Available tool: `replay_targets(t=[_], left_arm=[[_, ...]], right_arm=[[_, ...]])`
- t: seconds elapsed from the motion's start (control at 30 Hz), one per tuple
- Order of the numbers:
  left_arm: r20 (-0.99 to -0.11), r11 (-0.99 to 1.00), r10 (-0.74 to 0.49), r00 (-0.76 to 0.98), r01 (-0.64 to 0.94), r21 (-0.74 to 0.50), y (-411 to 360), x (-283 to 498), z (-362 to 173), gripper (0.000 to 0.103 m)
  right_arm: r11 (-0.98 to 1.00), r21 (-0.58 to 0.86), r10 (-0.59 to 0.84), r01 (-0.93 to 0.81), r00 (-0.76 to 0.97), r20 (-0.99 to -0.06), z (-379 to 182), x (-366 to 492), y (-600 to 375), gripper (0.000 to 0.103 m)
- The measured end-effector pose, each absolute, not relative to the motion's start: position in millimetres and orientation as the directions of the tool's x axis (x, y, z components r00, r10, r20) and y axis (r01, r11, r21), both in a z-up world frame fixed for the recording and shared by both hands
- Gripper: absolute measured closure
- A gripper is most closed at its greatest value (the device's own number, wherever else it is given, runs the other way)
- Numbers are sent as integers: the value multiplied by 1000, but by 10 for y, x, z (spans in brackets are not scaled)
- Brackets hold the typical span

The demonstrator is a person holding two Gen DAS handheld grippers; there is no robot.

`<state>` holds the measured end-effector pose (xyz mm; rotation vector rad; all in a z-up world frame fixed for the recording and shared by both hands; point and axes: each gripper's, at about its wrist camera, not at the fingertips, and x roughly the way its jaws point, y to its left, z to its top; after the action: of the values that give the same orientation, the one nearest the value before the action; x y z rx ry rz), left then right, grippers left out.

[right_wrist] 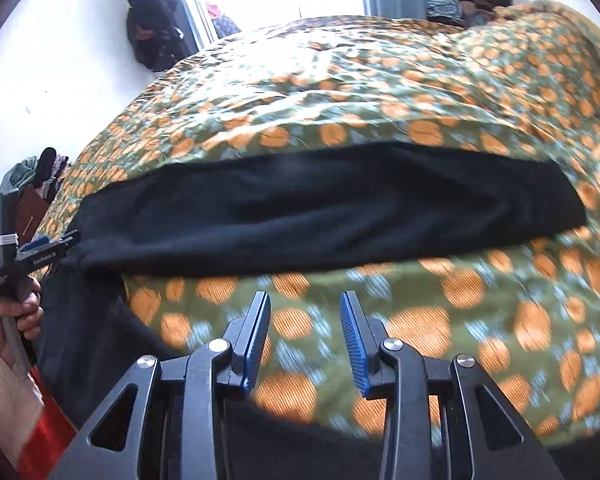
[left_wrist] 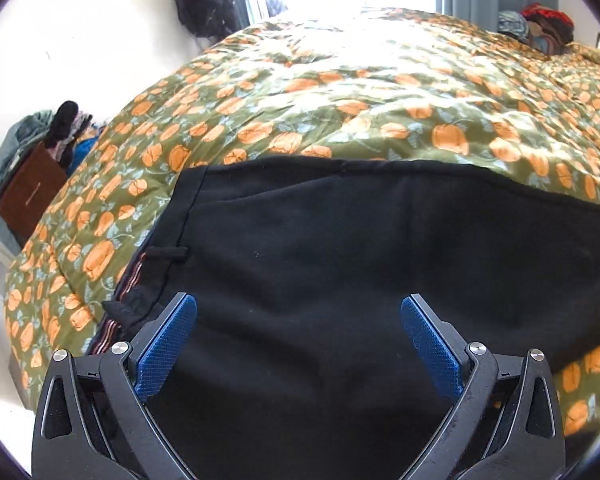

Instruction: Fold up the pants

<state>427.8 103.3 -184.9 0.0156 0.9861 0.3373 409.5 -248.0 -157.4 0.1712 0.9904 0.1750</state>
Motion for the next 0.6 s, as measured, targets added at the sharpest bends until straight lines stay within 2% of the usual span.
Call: replay_targets(t=[0.1, 0.23, 0.3, 0.4, 0.43, 0.6], left_arm=[[-827, 938, 324, 460, -270, 217, 1127, 4351, -2229, 0], [-803, 953, 272, 530, -266, 148, 1187, 4152, -2334, 0], [-796, 951, 280, 537, -267, 154, 1166, 4152, -2345, 0], [-782, 948, 293, 550, -272, 165, 1145, 4162, -2379, 1], [-780, 947, 297, 551, -273, 168, 1139, 4162, -2380, 1], [-777, 946, 300, 554, -276, 169, 1146, 4172, -2384, 1]], right_arm=[[954, 285, 293, -96, 510, -808, -1830, 4682, -2350, 66], [968, 237, 247, -80, 458, -854, -2192, 5073, -2699, 66], [988, 152, 154, -42, 448, -881, -2326, 5098, -3134, 66], [990, 114, 63, 82, 463, -884, -2415, 5034, -4096, 70], [986, 94, 19, 138, 469, -883, -2400, 4979, -4420, 72], [906, -66, -255, 419, 413, -874, -2201, 4568, -5721, 70]])
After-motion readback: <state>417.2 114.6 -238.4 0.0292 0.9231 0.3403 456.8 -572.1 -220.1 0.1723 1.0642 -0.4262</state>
